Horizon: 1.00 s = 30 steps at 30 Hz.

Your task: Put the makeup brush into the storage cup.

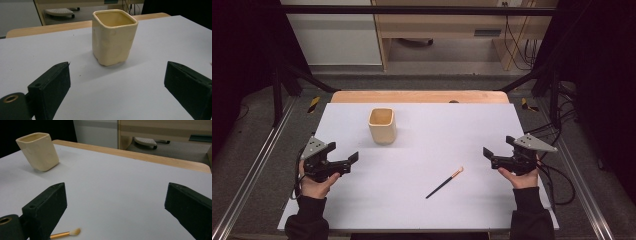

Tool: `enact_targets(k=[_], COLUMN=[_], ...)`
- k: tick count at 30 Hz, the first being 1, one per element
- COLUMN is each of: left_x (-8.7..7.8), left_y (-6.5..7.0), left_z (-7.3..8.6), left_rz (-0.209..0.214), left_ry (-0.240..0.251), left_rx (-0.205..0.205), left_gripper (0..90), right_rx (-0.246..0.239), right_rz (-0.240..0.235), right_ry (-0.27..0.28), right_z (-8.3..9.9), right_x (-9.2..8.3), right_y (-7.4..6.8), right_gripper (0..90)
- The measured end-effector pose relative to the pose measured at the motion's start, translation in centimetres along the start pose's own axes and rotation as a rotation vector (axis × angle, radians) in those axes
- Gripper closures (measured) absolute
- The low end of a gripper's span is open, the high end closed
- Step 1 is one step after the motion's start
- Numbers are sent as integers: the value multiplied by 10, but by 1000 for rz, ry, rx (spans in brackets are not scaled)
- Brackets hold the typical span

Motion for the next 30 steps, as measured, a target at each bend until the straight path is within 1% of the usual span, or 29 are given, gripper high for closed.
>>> enact_targets(k=[6, 15, 19, 22, 30], left_x=[0, 1, 3, 5, 8], left_y=[1, 3, 6, 9, 15], left_z=[0, 1, 0, 1, 1], left_rz=[3, 0, 1, 4, 11], left_ry=[3, -6, -9, -18, -27], left_rx=[-2, 3, -2, 9, 12], left_gripper=[65, 66, 69, 72, 75], right_rx=[9, -8, -15, -17, -22], right_rz=[-5, 3, 2, 1, 3], right_ry=[-4, -20, -22, -21, -31], right_z=[-1, -3, -5, -5, -6], right_x=[-3, -4, -4, -4, -2], right_y=[0, -3, -5, -6, -9], right_gripper=[41, 43, 42, 40, 39])
Point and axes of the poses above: each handheld gripper's, and its own axes: x roughly forward along the jaws, z roughly out of its underside, y roughly to its right, the point moved 1 cm from there along x, roughly forward along the jaws, and after that the axes turned 12 degrees about -x, right-handed, at the moved point
